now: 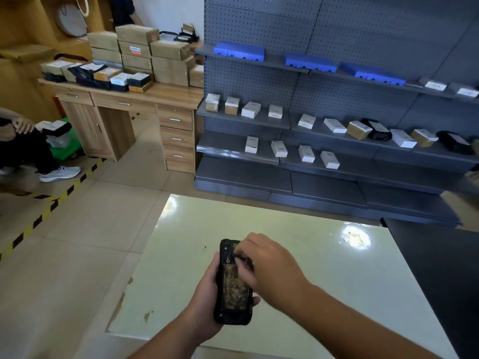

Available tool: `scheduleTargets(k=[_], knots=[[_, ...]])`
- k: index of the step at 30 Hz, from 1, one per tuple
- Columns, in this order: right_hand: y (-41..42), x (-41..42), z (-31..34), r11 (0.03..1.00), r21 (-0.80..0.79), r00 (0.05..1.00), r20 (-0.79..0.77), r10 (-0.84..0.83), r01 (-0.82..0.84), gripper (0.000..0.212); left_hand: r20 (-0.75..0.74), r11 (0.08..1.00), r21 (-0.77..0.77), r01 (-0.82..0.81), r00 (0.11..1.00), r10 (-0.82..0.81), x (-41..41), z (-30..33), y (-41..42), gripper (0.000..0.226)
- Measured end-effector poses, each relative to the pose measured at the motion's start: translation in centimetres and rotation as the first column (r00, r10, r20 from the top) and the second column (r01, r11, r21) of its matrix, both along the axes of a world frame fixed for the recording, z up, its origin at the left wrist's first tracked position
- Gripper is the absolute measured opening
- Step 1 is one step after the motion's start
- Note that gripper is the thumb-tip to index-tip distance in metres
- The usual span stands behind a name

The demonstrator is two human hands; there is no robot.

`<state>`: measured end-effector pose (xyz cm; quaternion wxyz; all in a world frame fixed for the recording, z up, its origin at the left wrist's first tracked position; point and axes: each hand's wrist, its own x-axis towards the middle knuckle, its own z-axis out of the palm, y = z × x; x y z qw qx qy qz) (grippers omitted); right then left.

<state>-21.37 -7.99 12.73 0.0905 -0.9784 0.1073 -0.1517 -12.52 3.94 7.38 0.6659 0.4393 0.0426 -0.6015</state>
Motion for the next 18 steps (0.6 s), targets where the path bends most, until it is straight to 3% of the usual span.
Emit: scheduleTargets(k=[3, 6, 10, 18], knots=[[3.7, 1.3, -1.4, 0.981, -0.036, 0.980, -0.054, -0.191, 0.189, 0.007, 0.018, 0.995, 0.089, -0.044, 0.999, 0.043, 0.3, 0.5, -0.7, 0.064], [4.0, 2.3, -1.8, 0.944, 0.029, 0.944, -0.013, -0.329, 0.329, 0.011, -0.005, 0.992, 0.101, -0.074, 0.997, 0.075, 0.6, 0.6, -1.1, 0.063], [3.5, 2.3, -1.6, 0.928, 0.109, 0.935, -0.030, -0.354, 0.356, 0.020, 0.001, 0.990, 0.126, -0.069, 0.998, 0.069, 0.1, 0.2, -1.3, 0.064], [3.9, 1.2, -3.6, 0.883, 0.243, 0.915, -0.064, -0.398, 0.401, 0.011, -0.001, 0.987, 0.142, -0.071, 0.997, 0.072, -0.9, -0.6, -1.1, 0.061]])
